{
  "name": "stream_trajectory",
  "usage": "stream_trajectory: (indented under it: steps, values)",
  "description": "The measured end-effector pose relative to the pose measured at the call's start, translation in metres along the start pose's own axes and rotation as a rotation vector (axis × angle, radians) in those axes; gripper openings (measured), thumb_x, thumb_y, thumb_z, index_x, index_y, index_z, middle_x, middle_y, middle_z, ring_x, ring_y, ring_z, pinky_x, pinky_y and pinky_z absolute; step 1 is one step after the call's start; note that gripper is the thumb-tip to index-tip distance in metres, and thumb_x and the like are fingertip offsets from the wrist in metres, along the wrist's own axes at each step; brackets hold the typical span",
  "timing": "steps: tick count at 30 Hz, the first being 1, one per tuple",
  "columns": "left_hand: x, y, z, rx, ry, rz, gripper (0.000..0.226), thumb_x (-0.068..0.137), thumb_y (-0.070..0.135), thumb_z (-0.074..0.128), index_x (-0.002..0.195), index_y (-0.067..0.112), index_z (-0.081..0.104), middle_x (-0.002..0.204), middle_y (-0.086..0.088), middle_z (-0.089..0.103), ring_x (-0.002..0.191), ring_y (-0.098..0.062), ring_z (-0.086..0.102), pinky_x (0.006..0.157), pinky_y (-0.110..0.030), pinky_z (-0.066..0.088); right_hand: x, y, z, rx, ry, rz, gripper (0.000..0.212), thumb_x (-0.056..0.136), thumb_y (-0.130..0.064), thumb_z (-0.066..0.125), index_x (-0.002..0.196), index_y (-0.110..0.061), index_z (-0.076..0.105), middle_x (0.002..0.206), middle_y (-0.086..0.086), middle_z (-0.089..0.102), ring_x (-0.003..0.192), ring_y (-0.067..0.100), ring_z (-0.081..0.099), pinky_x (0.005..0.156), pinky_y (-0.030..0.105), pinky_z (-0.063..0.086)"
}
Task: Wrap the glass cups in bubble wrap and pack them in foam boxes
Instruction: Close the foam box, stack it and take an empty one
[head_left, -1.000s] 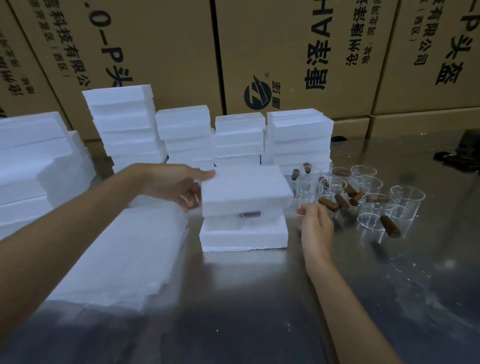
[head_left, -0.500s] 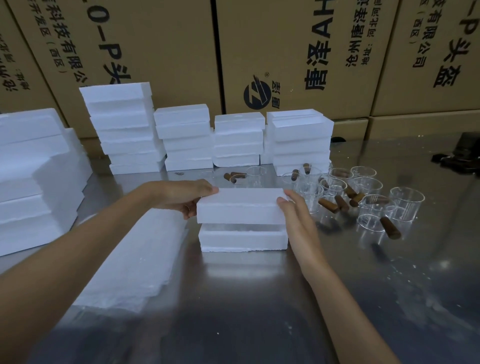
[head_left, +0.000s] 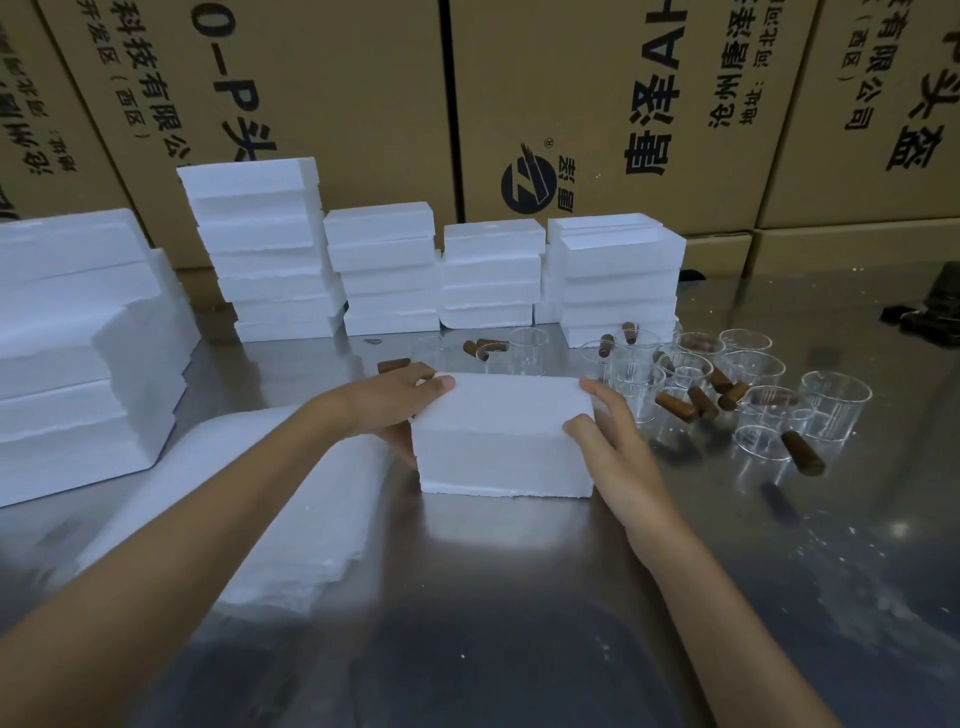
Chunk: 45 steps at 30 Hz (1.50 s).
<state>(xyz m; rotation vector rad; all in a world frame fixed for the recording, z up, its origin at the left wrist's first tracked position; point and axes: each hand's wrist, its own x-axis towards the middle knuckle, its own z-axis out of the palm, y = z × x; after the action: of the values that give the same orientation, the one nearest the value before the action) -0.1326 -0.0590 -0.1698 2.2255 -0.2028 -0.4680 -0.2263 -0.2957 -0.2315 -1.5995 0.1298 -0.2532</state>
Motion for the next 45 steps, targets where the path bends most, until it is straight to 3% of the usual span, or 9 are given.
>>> stream_trajectory:
  steps: [3,9,13,20,24,27,33,39,45]
  values:
    - [-0.004,0.003,0.006,-0.053,-0.03,-0.064,0.05,0.103,0.051,0.039,0.112,0.009,0.066,0.096,-0.013,0.076,0.086,-0.033,0.074,0.077,-0.043,0.062,-0.001,-0.002,0.002,-0.001,0.038,0.086,0.056,0.091,-0.038,0.058,0.144,-0.039,0.04,0.131,-0.008,0.059,0.12,0.0,0.054,0.085,0.018,0.037]
    - [-0.008,0.015,0.033,0.12,0.232,-0.093,0.057,0.103,0.044,0.023,0.129,0.004,0.053,0.124,-0.018,0.063,0.113,-0.034,0.061,0.102,-0.046,0.048,-0.009,0.0,0.002,0.05,0.075,0.049,0.025,0.094,-0.028,0.059,0.119,-0.023,0.06,0.086,-0.036,0.067,0.079,-0.024,0.056,0.065,0.002,0.041]
    - [-0.021,0.018,0.043,-0.107,0.374,0.042,0.045,0.101,0.048,0.033,0.136,0.022,0.047,0.129,0.0,0.056,0.113,-0.023,0.054,0.089,-0.035,0.041,-0.013,-0.001,-0.001,0.17,0.072,0.031,0.041,0.09,-0.011,0.062,0.125,-0.031,0.054,0.126,-0.01,0.064,0.111,0.007,0.063,0.099,0.034,0.05]
    - [-0.059,0.029,0.045,-0.67,0.52,0.17,0.083,0.077,0.054,0.076,0.144,0.036,0.03,0.136,0.004,0.047,0.118,-0.017,0.054,0.102,-0.044,0.049,-0.018,-0.009,0.011,0.659,0.008,0.199,0.038,0.09,-0.013,0.054,0.128,-0.012,0.055,0.115,0.012,0.065,0.1,0.027,0.062,0.078,0.037,0.048]
    - [-0.072,0.026,0.07,-0.932,0.512,0.179,0.109,0.063,0.044,0.087,0.148,0.039,0.018,0.135,0.006,0.046,0.114,-0.016,0.059,0.085,-0.043,0.06,-0.025,-0.009,0.036,0.649,-0.021,0.142,0.04,0.093,-0.014,0.055,0.132,-0.008,0.053,0.122,0.016,0.063,0.099,0.027,0.064,0.068,0.036,0.047]
    - [-0.073,0.019,0.076,-0.974,0.575,0.196,0.103,0.068,0.031,0.088,0.146,0.037,0.02,0.125,0.009,0.055,0.112,-0.013,0.061,0.091,-0.045,0.057,-0.027,-0.007,0.043,0.589,-0.051,0.051,0.048,0.095,-0.016,0.059,0.142,-0.013,0.047,0.13,0.009,0.064,0.104,0.022,0.067,0.077,0.034,0.053]
    - [-0.091,0.017,0.002,-1.101,0.816,0.234,0.097,0.074,0.026,0.082,0.147,0.036,0.019,0.12,0.009,0.055,0.102,-0.011,0.061,0.066,-0.036,0.062,-0.028,-0.007,0.032,0.48,-0.046,0.106,0.033,0.096,-0.04,0.055,0.126,-0.029,0.057,0.138,0.006,0.057,0.119,0.021,0.061,0.104,0.04,0.046]
    - [-0.125,0.003,-0.103,-1.152,1.223,0.243,0.113,0.063,0.039,0.083,0.149,0.038,0.01,0.119,0.008,0.047,0.091,-0.006,0.054,0.067,-0.03,0.053,-0.027,-0.003,0.032,0.476,-0.005,0.127,0.039,0.1,-0.035,0.052,0.136,-0.019,0.055,0.138,0.011,0.057,0.12,0.024,0.06,0.097,0.038,0.048]
    - [-0.142,-0.043,-0.166,-1.27,1.424,-0.012,0.12,0.056,0.044,0.085,0.148,0.037,0.009,0.123,-0.002,0.035,0.086,-0.017,0.047,0.072,-0.034,0.044,-0.025,0.001,0.03,0.492,-0.023,0.133,0.041,0.099,-0.037,0.054,0.136,-0.02,0.055,0.136,0.01,0.057,0.117,0.02,0.06,0.088,0.033,0.049]
